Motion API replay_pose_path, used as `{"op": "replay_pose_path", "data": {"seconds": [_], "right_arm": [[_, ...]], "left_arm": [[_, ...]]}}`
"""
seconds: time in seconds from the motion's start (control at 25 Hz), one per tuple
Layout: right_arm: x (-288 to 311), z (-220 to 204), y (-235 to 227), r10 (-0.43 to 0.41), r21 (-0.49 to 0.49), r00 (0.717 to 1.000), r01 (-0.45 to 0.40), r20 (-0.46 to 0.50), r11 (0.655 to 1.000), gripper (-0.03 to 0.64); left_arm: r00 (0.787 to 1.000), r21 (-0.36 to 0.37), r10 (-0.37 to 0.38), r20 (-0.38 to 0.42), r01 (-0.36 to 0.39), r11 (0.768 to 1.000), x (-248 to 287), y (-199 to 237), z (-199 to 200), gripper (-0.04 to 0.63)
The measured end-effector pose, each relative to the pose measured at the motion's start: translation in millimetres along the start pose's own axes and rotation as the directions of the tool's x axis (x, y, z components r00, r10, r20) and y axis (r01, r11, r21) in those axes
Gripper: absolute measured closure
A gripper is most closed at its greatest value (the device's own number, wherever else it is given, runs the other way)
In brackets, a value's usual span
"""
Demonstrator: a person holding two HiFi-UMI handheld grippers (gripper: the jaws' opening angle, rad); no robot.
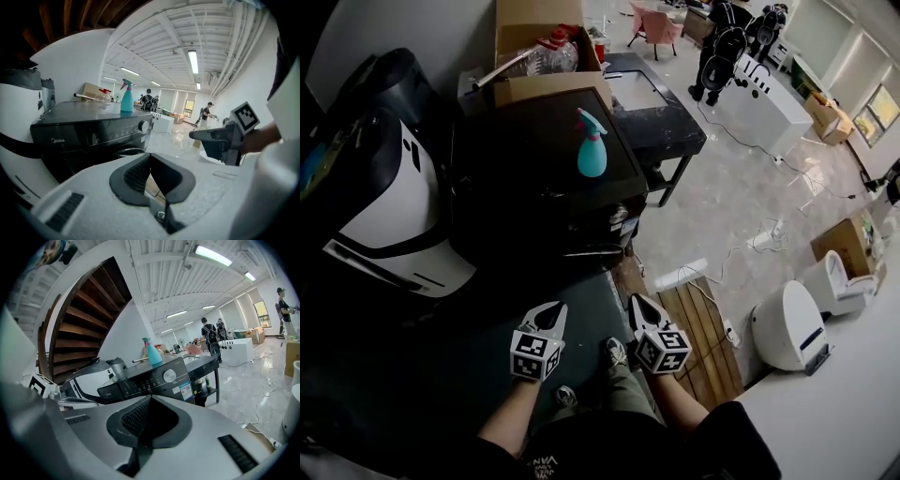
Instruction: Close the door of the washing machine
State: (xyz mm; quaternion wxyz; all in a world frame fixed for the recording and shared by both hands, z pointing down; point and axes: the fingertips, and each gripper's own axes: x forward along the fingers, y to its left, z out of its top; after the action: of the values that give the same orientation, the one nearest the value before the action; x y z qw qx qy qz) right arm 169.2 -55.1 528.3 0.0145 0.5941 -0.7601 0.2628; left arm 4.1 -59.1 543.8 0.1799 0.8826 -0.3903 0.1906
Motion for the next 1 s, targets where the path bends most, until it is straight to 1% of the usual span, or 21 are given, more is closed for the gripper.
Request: {"op": "replay_pose_path", "data": {"seconds": [0.2, 0.36, 0.72, 1.0], "right_arm": [[-33, 0, 20, -0.011, -0.023, 0.999, 0.012, 0.034, 1.000, 0.617], [-59, -3, 37, -0.025, -0.006, 0.998, 0.026, 0.063, 1.000, 0.617], [-105, -17, 76, -0.032, -0.052, 0.995, 0.037, 0.097, 0.998, 0.618], [-135, -31, 108, -0.026, -0.065, 0.995, 0.032, 0.094, 0.997, 0.617]], "left_arm": [[1.000, 0.038, -0.021, -0.003, 0.021, 0.999, -33, -12, -5, 0.588], [0.999, 0.066, -0.039, 0.001, 0.039, 0.997, -60, -21, -10, 0.588], [0.996, 0.102, -0.084, 0.023, 0.082, 0.991, -113, -36, -23, 0.588], [0.991, 0.131, -0.131, 0.023, 0.127, 0.983, -143, -51, -36, 0.588]]}}
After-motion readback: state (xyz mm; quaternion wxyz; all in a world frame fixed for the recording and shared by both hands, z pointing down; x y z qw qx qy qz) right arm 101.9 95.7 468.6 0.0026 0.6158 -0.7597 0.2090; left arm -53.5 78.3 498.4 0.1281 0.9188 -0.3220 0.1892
